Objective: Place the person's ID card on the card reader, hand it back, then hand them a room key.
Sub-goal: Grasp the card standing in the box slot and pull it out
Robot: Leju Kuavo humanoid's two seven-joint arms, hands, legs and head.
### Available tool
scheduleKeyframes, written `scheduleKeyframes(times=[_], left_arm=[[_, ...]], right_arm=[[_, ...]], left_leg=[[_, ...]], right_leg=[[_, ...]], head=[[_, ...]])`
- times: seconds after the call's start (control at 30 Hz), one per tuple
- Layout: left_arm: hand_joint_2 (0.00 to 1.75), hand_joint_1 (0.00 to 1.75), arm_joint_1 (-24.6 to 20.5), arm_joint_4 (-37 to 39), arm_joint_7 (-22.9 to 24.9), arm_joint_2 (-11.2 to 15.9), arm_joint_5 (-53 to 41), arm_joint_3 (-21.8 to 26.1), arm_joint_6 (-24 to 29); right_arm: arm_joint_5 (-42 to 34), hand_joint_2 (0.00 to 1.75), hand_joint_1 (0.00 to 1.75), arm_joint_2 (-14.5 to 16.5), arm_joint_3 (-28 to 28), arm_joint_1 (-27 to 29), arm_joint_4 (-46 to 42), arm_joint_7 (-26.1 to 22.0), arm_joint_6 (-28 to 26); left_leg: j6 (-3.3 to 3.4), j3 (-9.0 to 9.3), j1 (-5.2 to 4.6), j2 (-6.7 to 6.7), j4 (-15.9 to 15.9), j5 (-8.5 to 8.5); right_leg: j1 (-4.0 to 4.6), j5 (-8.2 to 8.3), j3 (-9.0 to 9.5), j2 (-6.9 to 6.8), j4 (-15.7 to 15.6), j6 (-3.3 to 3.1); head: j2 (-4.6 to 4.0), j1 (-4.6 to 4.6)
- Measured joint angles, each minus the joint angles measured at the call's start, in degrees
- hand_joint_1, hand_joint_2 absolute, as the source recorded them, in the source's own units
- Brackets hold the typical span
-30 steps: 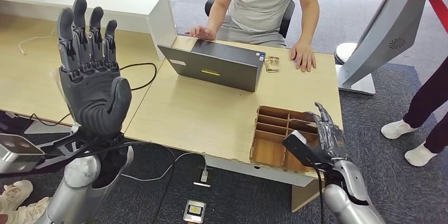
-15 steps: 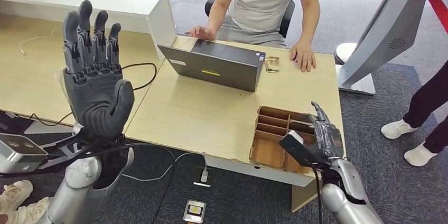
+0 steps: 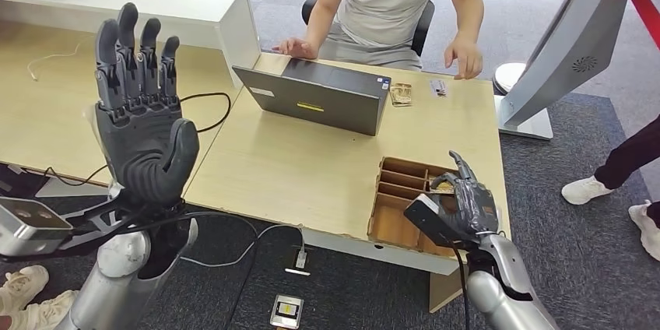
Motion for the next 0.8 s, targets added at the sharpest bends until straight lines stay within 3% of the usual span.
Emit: scheduleKeyframes(times=[0.8], left_arm=[[1.75,0.00,1.86,-1.00,-0.02,0.01,-1.60,1.33,1.45]], right_arm=[[-1.39,1.75,1.75,2.41,1.57,-2.48,2.33,-2.78,-1.06]], left_leg=[[0.00,-0.01,0.00,0.00,0.00,0.00]], right_leg=[[0.00,0.00,0.00,0.00,0.00,0.00]], head=[[0.00,0.00]])
